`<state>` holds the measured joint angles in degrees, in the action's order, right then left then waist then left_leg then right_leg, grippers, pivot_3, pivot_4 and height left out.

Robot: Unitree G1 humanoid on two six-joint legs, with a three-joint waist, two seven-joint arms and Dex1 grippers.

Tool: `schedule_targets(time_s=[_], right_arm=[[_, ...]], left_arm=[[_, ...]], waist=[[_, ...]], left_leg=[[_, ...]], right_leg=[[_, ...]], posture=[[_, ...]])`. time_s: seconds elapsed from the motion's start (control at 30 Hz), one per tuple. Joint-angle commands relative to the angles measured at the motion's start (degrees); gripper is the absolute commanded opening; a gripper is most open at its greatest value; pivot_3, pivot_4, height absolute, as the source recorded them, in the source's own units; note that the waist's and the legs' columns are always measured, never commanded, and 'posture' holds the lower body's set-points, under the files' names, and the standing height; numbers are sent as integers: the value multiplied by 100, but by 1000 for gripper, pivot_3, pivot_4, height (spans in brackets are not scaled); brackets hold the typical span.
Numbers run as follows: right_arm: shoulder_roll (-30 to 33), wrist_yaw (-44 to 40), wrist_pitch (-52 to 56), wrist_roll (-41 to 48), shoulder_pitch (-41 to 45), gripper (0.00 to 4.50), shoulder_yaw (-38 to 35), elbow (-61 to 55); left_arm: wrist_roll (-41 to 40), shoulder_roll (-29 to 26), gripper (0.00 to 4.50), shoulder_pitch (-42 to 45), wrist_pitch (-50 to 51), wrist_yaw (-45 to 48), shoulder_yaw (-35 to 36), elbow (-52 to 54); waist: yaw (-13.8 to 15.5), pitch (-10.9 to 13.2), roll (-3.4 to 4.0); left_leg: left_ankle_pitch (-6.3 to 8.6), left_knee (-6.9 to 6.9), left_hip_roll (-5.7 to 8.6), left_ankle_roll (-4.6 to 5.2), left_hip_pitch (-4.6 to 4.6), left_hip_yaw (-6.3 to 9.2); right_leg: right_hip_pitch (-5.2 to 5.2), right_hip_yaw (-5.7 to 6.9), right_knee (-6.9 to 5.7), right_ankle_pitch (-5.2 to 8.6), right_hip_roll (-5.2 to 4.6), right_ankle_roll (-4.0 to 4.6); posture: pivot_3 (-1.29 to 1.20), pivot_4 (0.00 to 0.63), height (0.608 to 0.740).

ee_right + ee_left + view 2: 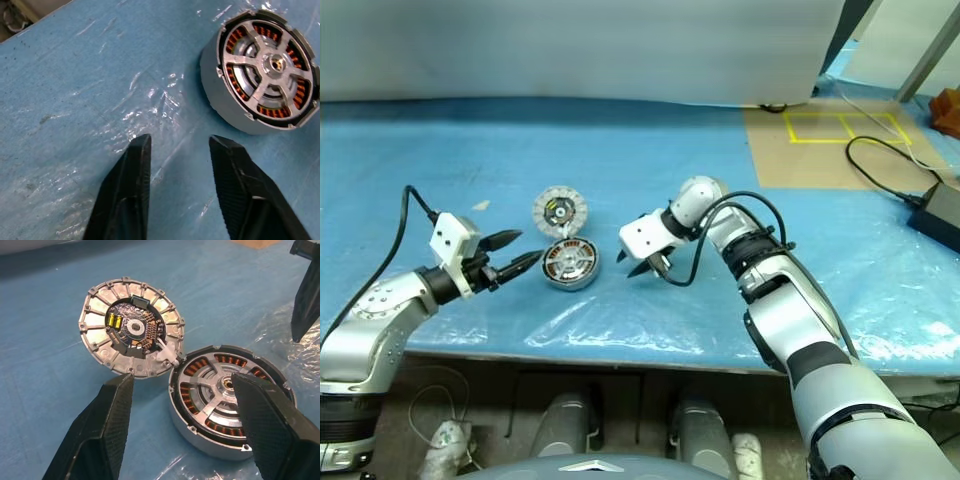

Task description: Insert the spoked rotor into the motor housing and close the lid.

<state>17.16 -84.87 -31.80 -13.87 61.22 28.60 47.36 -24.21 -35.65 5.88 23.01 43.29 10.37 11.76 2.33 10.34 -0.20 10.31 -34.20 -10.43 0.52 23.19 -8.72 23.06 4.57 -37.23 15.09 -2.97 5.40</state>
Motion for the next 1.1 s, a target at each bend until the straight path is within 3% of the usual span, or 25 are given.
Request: schedule_targets(time_s=[0.03, 0.17, 0.63, 0.83, 0.97, 1.1], right_arm=[[-23, 475, -711, -489, 380, 3117, 287, 124], [-244, 773, -922, -621, 635, 4364, 386, 283], [-646, 783, -1295, -842, 882, 4364, 715, 587], [-746, 1213, -1445, -1275, 983, 4364, 918, 1089], [-815, 983, -1518, -1103, 964, 4364, 885, 986], [-876, 1080, -1518, -1193, 1067, 3501, 881, 1115]], left_arm=[[-36, -35, 3287, -32, 16, 35, 2, 138], [-6, -60, 3287, -98, -21, 5, 44, 152], [84, 75, 3287, -127, -63, -112, -141, 190], [131, 136, 3287, -108, -97, -140, -222, 169], [197, 163, 3287, -166, -132, -152, -260, 177], [222, 187, 3287, -175, -130, -164, -288, 192]], waist=[[7, 0, 0], [4, 0, 0], [6, 0, 1], [5, 1, 2], [5, 1, 1], [4, 1, 2]], left_leg=[[0, -1, 0, 0, 0, 0], [0, -2, 1, 0, 3, -1], [0, -3, -1, 0, 3, 0], [0, -3, -1, 0, 3, -1], [1, -3, -1, 0, 2, 0], [0, -3, -1, 0, 2, 0]], right_leg=[[0, 0, -1, 0, 0, 0], [1, -1, 0, 0, 0, 0], [1, -1, -2, 1, 0, 2], [1, -1, -2, 1, 0, 2], [1, -2, -2, 1, 0, 2], [1, -2, -5, 1, 0, 2]], posture=[[0, 150, 740], [0, 150, 740], [0, 150, 740], [0, 150, 740], [0, 150, 740], [0, 150, 740]])
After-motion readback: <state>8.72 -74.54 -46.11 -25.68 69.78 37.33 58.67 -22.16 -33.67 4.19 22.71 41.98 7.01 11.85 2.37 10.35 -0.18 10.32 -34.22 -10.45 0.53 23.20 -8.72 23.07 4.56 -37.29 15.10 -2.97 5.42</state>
